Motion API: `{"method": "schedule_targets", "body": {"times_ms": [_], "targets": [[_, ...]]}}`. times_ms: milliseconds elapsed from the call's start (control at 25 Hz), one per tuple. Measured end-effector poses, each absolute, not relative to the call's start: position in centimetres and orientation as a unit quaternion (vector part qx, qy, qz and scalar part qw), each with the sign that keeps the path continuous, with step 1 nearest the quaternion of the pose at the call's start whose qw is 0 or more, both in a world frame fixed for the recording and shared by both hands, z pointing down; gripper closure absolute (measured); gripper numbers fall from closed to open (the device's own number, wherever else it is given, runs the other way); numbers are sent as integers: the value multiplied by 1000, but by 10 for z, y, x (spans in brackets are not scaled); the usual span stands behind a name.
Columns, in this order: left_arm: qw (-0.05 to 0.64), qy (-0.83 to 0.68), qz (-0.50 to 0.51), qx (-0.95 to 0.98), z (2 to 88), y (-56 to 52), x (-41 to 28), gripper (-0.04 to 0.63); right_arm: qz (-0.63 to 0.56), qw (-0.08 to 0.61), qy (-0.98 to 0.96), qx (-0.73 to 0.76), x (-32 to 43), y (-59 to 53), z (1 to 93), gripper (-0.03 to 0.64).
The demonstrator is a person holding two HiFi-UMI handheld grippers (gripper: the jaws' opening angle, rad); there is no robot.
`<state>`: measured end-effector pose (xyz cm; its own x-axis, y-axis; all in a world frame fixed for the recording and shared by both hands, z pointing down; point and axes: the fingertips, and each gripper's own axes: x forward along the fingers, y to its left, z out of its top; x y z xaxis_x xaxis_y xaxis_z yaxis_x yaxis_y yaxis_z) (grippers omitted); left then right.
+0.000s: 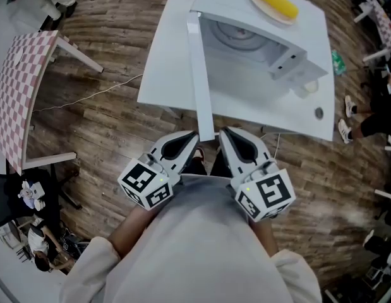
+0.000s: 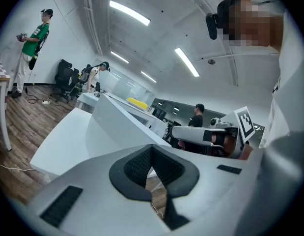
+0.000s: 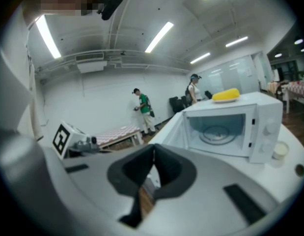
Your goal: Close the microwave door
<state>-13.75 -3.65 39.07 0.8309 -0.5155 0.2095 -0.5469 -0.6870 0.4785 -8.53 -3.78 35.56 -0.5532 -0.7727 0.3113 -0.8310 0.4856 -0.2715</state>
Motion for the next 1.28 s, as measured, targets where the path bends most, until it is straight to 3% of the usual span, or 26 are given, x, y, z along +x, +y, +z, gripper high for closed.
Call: {"method": "schedule_targets", "body": {"times_ms": [1280], "targets": [[268,-229,50,934,392,-44,-71,576,205,62,-831,513,-25,-43,357,595]]}}
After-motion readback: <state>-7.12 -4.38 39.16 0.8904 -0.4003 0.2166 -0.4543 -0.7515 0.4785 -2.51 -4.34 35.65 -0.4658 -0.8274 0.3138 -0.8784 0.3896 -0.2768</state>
